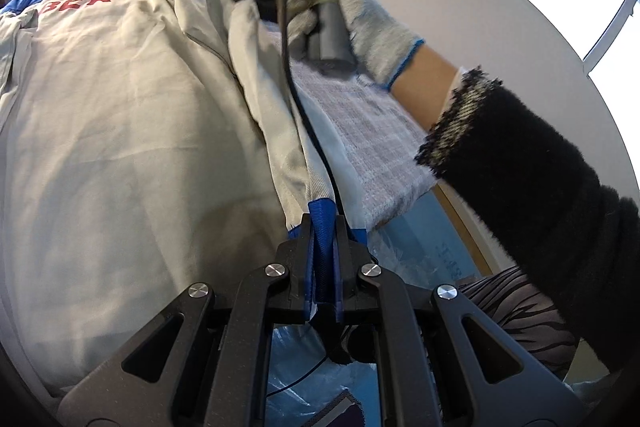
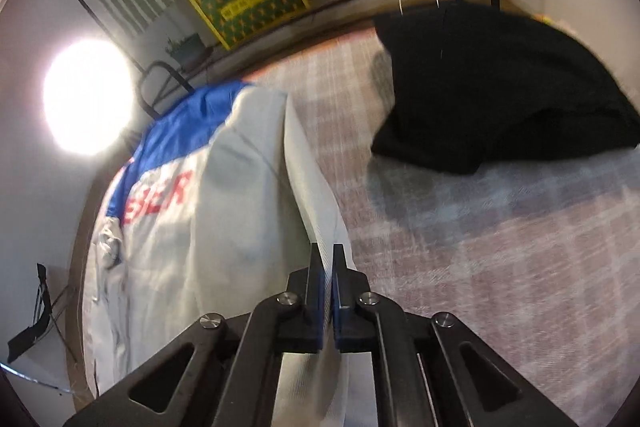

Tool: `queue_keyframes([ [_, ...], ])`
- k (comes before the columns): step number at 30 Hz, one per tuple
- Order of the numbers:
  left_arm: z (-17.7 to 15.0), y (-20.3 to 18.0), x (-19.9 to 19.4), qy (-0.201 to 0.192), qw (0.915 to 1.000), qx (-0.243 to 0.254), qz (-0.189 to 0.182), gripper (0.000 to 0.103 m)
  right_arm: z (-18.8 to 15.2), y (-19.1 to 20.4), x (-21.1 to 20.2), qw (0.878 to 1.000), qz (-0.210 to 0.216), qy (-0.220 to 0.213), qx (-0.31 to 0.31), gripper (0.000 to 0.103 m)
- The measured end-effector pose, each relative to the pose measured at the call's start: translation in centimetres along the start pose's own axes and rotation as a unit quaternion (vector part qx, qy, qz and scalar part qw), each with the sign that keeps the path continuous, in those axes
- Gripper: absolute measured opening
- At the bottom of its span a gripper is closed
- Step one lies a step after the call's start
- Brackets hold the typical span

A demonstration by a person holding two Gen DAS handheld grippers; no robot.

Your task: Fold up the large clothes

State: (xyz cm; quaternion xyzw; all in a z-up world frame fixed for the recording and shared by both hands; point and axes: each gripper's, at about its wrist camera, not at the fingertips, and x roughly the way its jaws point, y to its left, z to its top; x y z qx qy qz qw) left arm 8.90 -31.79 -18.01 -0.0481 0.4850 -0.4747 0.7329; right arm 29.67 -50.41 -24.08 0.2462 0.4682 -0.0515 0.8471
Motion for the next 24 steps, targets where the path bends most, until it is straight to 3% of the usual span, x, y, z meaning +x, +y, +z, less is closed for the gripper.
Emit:
queue_keyframes([
  [4, -0.8, 0.4, -0.7, -0.001, 1.0000, -0.003, 0.001, 0.004, 0.8, 2.4, -3.0, 0.999, 0.022, -0.030, -0.013, 0.000],
  [8, -1.8, 1.7, -2.0, -0.005, 0.9997, -0.024, -0.005, 0.004, 0.8, 7.6, -4.3, 0.996, 0.009, -0.043, -0.071, 0.000],
  [15, -4.4, 5.7, -4.7, -0.005, 0.9974, -0.072, 0.002, 0.004, -1.3, 16.5, -0.6, 0.989, 0.033, -0.010, -0.147, 0.000],
  [18, -5.7, 7.2, -5.4, 0.003, 0.9959, -0.090, 0.007, 0.004, -2.6, 18.6, 2.2, 0.982, 0.082, 0.053, -0.162, 0.019],
  [19, -6.1, 7.6, -5.8, 0.003, 0.9953, -0.096, 0.006, 0.004, -3.0, 19.0, 2.6, 0.978, 0.111, 0.074, -0.162, 0.030],
  [21, -6.7, 8.2, -6.3, 0.001, 0.9946, -0.103, 0.003, 0.004, -2.6, 18.9, 1.4, 0.974, 0.141, 0.064, -0.167, 0.031],
  [24, -7.4, 9.1, -6.9, -0.001, 0.9934, -0.115, -0.001, 0.004, -1.3, 15.8, -1.6, 0.978, 0.142, 0.017, -0.152, 0.041],
])
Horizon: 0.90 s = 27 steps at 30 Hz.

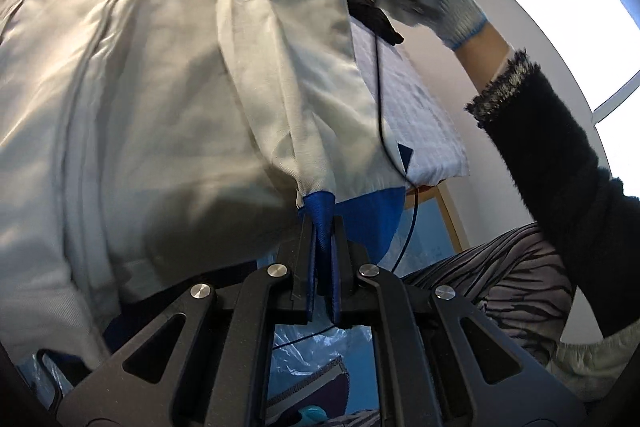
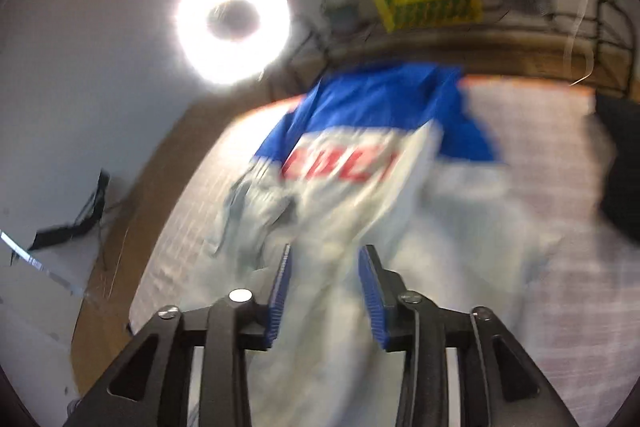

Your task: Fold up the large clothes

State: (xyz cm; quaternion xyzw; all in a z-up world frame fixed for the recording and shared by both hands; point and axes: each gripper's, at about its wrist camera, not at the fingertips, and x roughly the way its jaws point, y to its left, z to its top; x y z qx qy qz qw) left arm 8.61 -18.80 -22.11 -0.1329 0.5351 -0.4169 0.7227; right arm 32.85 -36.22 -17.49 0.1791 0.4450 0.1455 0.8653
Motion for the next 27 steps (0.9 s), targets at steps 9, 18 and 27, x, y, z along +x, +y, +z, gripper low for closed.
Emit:
queue_keyframes([
  [9, 0.3, 1.4, 1.1, 0.016, 0.9996, -0.022, 0.004, 0.004, -1.9, -13.9, -1.5, 0.983, -0.034, 0.000, 0.183, 0.043],
  [18, 0.5, -0.1, 1.4, 0.023, 0.9996, -0.015, 0.002, 0.004, -2.3, -13.7, 1.3, 0.983, -0.016, 0.023, 0.182, 0.043],
  [27, 0.8, -0.7, 1.5, 0.024, 0.9996, -0.015, -0.004, 0.003, -1.5, -13.4, 4.6, 0.984, -0.060, 0.030, 0.162, 0.011],
])
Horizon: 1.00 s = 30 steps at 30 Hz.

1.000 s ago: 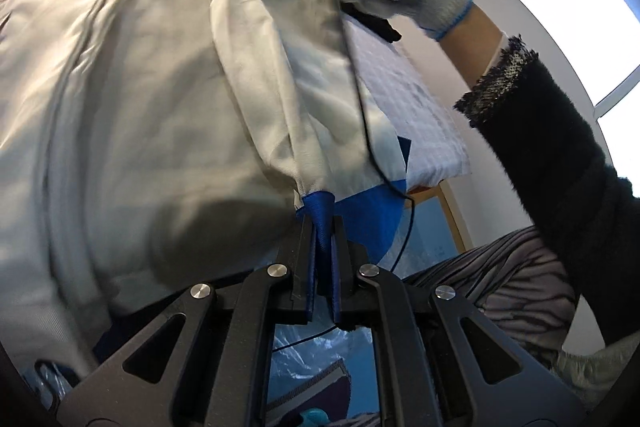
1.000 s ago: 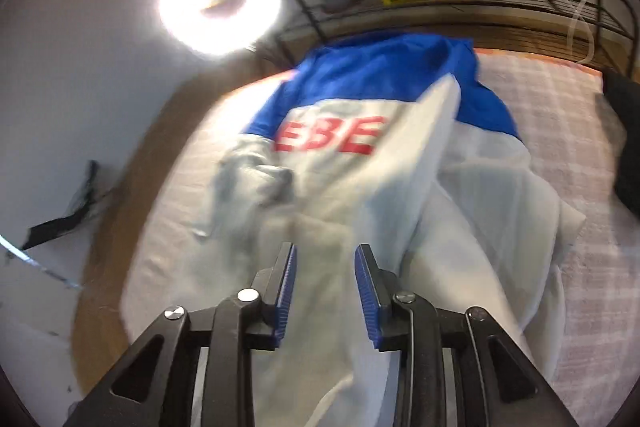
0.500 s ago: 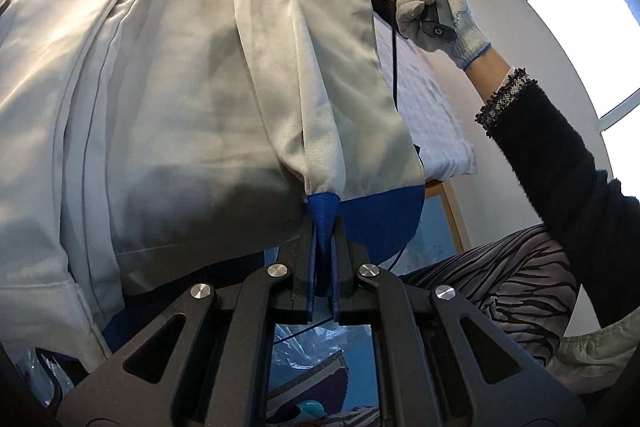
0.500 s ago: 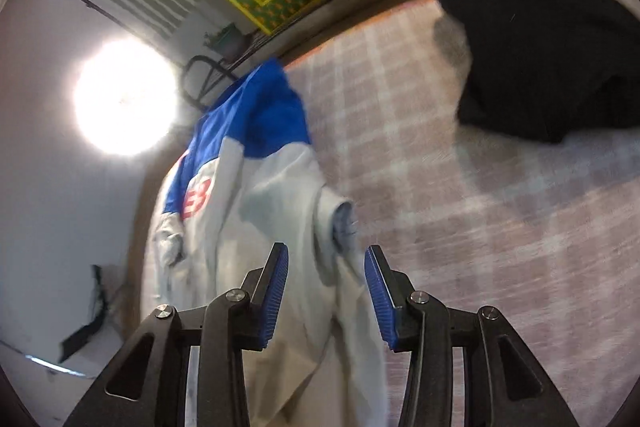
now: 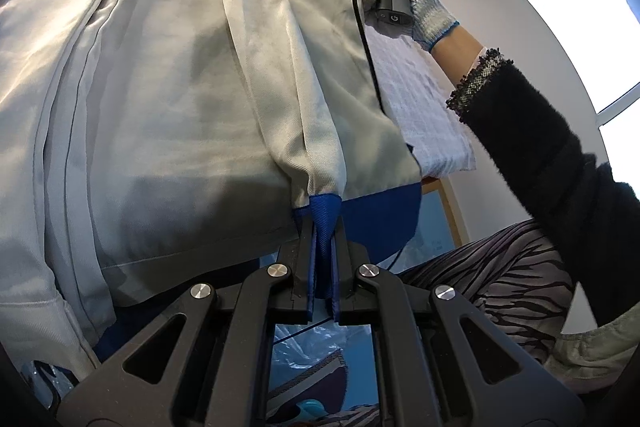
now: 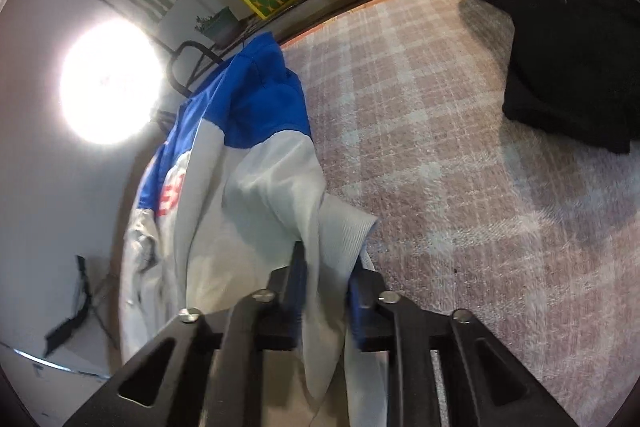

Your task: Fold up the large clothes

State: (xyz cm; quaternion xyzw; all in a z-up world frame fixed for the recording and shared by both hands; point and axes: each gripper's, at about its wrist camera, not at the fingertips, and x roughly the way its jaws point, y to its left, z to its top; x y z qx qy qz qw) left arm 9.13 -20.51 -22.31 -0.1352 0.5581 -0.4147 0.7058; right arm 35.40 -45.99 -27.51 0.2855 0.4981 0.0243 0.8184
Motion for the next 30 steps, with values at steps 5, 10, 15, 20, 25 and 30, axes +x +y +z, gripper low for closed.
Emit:
queue_keyframes([
  [5, 1.1, -0.3, -1.5, -0.018, 0.9979, -0.030, -0.054, 0.003, 1.9, 0.4, -4.2, 0.999, 0.003, -0.041, -0.030, 0.009],
  [10, 1.0, 0.8, -0.6, -0.003, 0.9975, -0.052, -0.048, 0.003, 2.4, -2.6, -0.8, 0.999, -0.011, -0.020, 0.029, 0.012],
  [15, 0.7, 1.3, -1.0, -0.003, 0.9982, -0.050, -0.032, 0.003, 2.1, -3.9, -2.4, 0.999, 0.008, -0.023, 0.034, 0.038],
  [20, 0.8, 1.1, -1.3, -0.008, 0.9986, -0.044, -0.027, 0.003, 0.5, -4.1, -6.3, 0.997, 0.060, -0.016, 0.037, 0.038],
  [25, 0.9, 1.5, -1.7, -0.007, 0.9989, -0.040, -0.021, 0.003, -0.6, -4.6, -4.4, 0.997, 0.063, 0.013, 0.045, 0.035],
  [30, 1.0, 1.1, -1.6, -0.002, 0.9990, -0.039, -0.022, 0.003, -1.0, -2.7, -2.5, 1.000, 0.011, 0.022, -0.014, 0.004],
])
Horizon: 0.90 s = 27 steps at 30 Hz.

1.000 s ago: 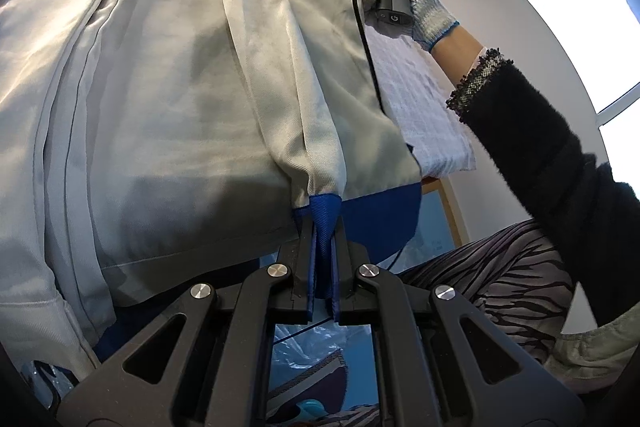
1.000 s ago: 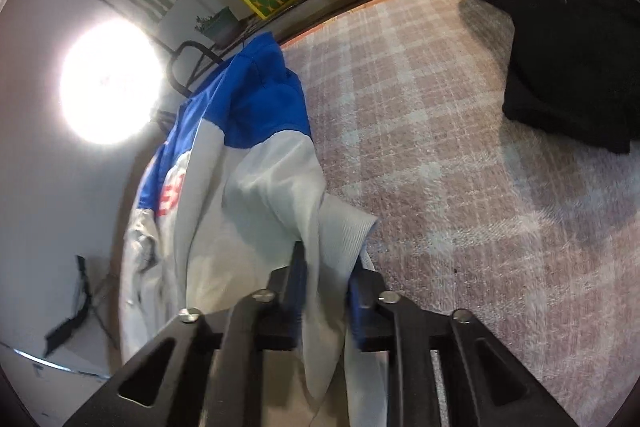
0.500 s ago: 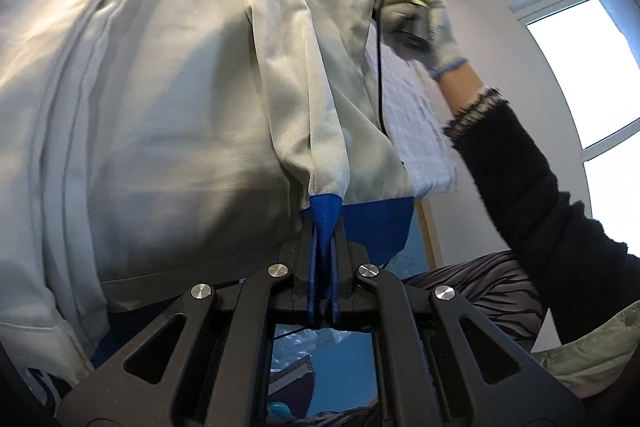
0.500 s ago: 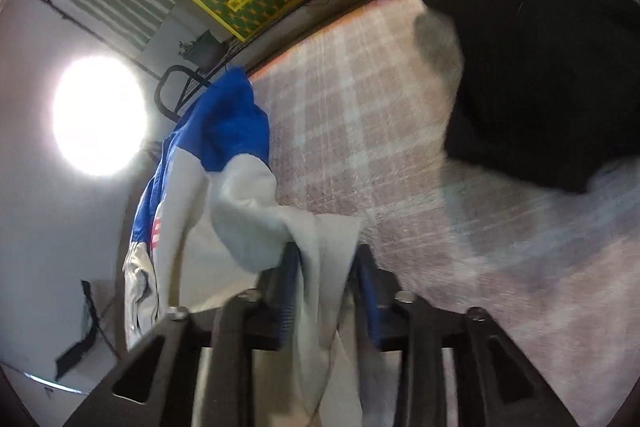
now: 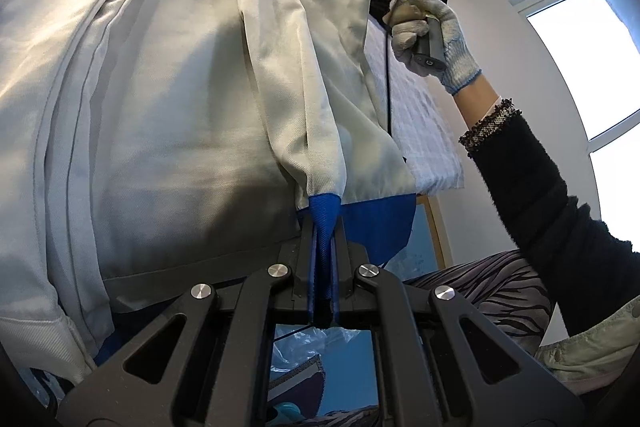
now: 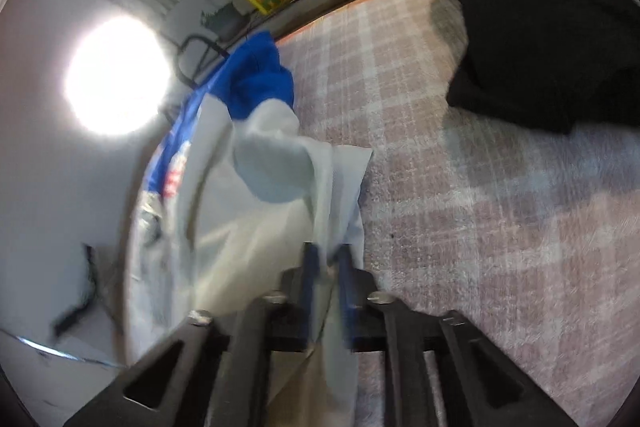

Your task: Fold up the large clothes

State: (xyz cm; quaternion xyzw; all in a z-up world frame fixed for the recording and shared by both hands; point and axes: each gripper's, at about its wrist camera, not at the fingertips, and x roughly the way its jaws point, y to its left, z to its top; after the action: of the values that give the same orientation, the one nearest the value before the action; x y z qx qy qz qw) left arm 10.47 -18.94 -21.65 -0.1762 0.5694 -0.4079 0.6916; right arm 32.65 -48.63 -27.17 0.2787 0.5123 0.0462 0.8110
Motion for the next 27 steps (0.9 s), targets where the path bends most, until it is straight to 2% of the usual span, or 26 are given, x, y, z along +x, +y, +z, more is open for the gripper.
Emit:
queue_keyframes([
  [2, 0.1, -0.1, -0.3, -0.001, 0.9999, -0.006, -0.013, 0.003, 0.2, 0.9, -0.7, 0.999, -0.029, -0.010, -0.027, 0.001],
  [5, 0.3, -0.5, -1.3, -0.008, 0.9984, -0.022, -0.052, 0.003, 1.5, 1.0, -3.6, 0.995, -0.057, -0.058, -0.049, 0.000],
  [8, 0.5, -1.0, -1.2, -0.011, 0.9994, 0.000, -0.033, 0.003, 2.8, -0.4, -5.3, 0.994, -0.053, -0.091, -0.027, 0.000],
  [10, 0.4, -0.3, -0.4, 0.001, 0.9997, -0.009, -0.024, 0.003, 3.2, -1.4, -4.0, 0.994, -0.069, -0.088, -0.012, 0.000],
  [14, 0.0, 0.0, 0.3, 0.016, 0.9999, -0.001, 0.002, 0.003, 2.4, -1.9, -1.8, 0.998, -0.046, -0.041, 0.009, 0.010],
  [15, -0.1, -0.3, 0.3, 0.017, 0.9998, 0.006, 0.006, 0.003, 2.1, -1.5, -2.3, 0.998, -0.040, -0.043, 0.003, 0.016],
  [16, -0.2, -0.6, 0.2, 0.018, 0.9997, 0.013, 0.015, 0.003, 1.7, -0.9, -3.4, 0.998, -0.040, -0.049, -0.009, 0.027],
  [17, -0.2, -0.9, 0.2, 0.017, 0.9995, 0.018, 0.020, 0.003, 1.4, -0.5, -4.4, 0.998, -0.040, -0.055, -0.019, 0.031],
  [19, -0.2, -1.7, -0.2, 0.010, 0.9988, 0.033, 0.036, 0.004, 0.1, 0.8, -7.6, 0.997, -0.015, -0.068, -0.040, 0.031],
  [22, -0.6, -3.2, -0.7, -0.005, 0.9958, 0.063, 0.067, 0.014, -2.2, 2.6, -12.3, 0.994, 0.018, -0.084, -0.062, 0.036],
  [27, -1.0, -5.8, -1.1, -0.027, 0.9889, 0.108, 0.098, 0.017, -8.1, 4.2, -17.2, 0.994, 0.046, -0.069, -0.077, 0.038],
])
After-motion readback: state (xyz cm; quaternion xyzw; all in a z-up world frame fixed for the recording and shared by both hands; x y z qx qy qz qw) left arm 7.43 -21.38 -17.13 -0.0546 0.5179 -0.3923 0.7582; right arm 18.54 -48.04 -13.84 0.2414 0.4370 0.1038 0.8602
